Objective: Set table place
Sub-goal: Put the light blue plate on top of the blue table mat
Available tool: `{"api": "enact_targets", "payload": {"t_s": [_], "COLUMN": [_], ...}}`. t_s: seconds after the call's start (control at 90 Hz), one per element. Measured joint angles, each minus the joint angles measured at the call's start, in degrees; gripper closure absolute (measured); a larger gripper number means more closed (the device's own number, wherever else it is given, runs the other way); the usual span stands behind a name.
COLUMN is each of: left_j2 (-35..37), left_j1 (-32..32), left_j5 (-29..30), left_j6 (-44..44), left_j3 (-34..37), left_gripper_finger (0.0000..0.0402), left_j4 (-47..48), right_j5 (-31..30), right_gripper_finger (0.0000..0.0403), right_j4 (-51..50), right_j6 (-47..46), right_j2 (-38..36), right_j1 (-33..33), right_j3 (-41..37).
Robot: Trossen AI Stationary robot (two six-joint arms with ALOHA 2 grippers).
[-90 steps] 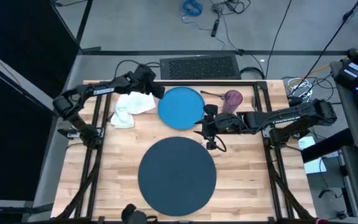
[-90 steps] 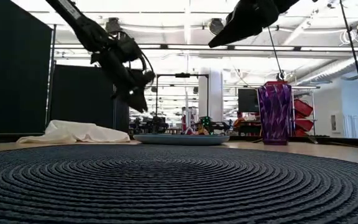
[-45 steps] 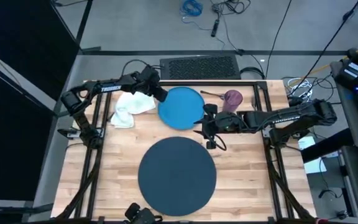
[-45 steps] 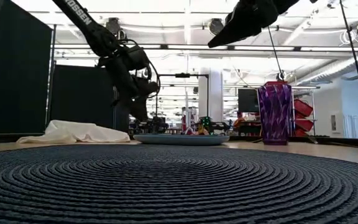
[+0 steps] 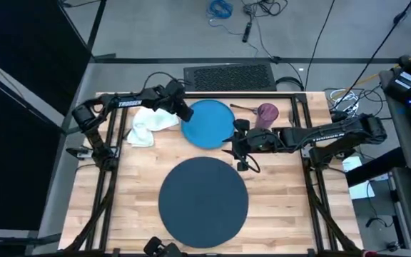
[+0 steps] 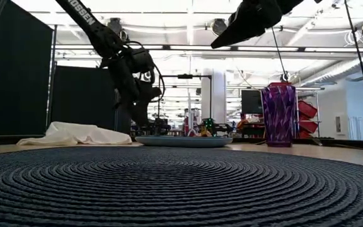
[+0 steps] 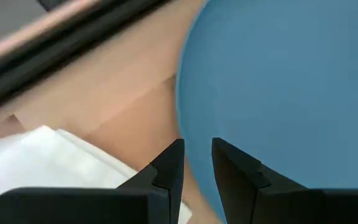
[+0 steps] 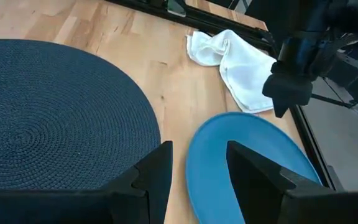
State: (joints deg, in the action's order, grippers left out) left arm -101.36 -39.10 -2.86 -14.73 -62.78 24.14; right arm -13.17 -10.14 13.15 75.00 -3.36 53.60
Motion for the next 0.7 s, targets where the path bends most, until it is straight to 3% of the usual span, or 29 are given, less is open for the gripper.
{"api": "enact_targets", "payload": {"t_s": [0.278,0.7], "left_j2": [-4.37,-5.18], "left_j1": [1.49,2.52], "left_j5": [-0.28,-1.85], "left_j6": [-1.21,0.42], "left_j3": [0.0,0.0], "left_gripper_finger": [0.0333,0.0336], "left_j4": [1.28,0.26], "right_j5": [0.0,-0.02], "right_gripper_finger": [0.0264,0.0264], "right_j4": [0.03,0.0], "right_j6": [0.0,0.0], "right_j2": [0.0,0.0], "right_j1": [0.0,-0.02], "right_j3": [0.0,0.0]}}
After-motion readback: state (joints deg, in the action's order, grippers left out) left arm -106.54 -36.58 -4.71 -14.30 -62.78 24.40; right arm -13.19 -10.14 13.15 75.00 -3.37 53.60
